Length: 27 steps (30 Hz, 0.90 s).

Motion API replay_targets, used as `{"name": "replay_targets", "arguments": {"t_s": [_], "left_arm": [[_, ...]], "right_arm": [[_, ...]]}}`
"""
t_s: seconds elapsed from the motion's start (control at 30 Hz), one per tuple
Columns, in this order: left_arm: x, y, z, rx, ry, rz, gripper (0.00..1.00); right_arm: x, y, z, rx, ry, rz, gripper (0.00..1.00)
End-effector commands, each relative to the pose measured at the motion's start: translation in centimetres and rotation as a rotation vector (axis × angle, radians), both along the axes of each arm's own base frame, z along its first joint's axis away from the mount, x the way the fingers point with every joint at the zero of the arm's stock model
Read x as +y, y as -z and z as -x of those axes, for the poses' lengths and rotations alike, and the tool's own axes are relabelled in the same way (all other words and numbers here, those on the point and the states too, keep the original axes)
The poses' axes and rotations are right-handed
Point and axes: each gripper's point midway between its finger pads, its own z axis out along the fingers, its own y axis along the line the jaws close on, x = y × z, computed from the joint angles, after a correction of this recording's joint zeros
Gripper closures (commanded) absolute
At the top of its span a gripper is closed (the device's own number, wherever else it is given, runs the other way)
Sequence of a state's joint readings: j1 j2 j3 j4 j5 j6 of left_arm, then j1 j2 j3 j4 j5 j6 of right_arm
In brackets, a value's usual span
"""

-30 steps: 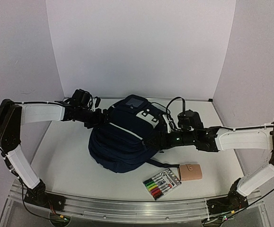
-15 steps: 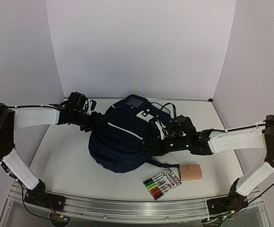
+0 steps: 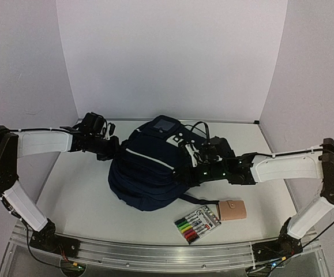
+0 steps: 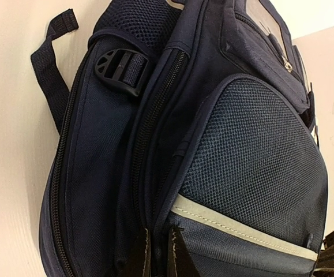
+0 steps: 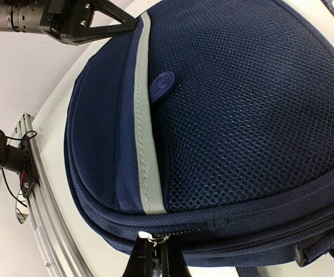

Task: Pack the student bag
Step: Unzip the student bag at the center of the board.

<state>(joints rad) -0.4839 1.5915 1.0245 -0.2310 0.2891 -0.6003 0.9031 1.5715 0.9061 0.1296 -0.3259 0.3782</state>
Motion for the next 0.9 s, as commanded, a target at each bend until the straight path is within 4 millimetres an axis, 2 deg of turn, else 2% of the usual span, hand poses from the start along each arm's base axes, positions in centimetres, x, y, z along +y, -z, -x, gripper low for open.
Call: {"name": "replay_targets", "arguments": {"t_s": [0.0,0.13,0.27,0.37,0.47,0.57,0.7,0.87], "left_arm": [[-0.2,-2.5,-0.2,-0.033,-0.042,0.043,1.0],[0.7,-3.6,-0.6,-0.039,-0.127,0.048,1.0],[1.3,-4.6,-0.8,-0.064,-0.179,0.07,1.0],[0.6,-5.1,-0.6,-0.088,-0.157,0.088,1.0],[-0.3,-5.2,-0.4,-0.096,-0.13,0.086,1.0],[-0.7,-4.8,-0.3,-0.086,-0.124,0.074,1.0],[-0.4,-4.8,-0.1,-0.096,-0.131,0.06,1.0],[-0.1,-6.3,0.2,-0.162,-0.089,0.032,0.99]], "right_arm": [[2.1,-2.8,1.1,-0.024,-0.029,0.007,1.0],[3.0,-1.3,2.5,0.028,-0.007,0.101,1.0],[5.0,-0.9,3.7,0.074,0.03,0.11,1.0],[7.3,-1.0,4.0,0.107,0.061,0.089,1.0],[9.5,-1.5,3.5,0.119,0.121,0.059,1.0],[11.2,-2.4,2.1,0.118,0.199,0.017,1.0],[12.6,-4.9,1.1,0.117,0.243,-0.075,1.0],[13.6,-7.8,1.5,0.119,0.197,-0.163,0.81]]}}
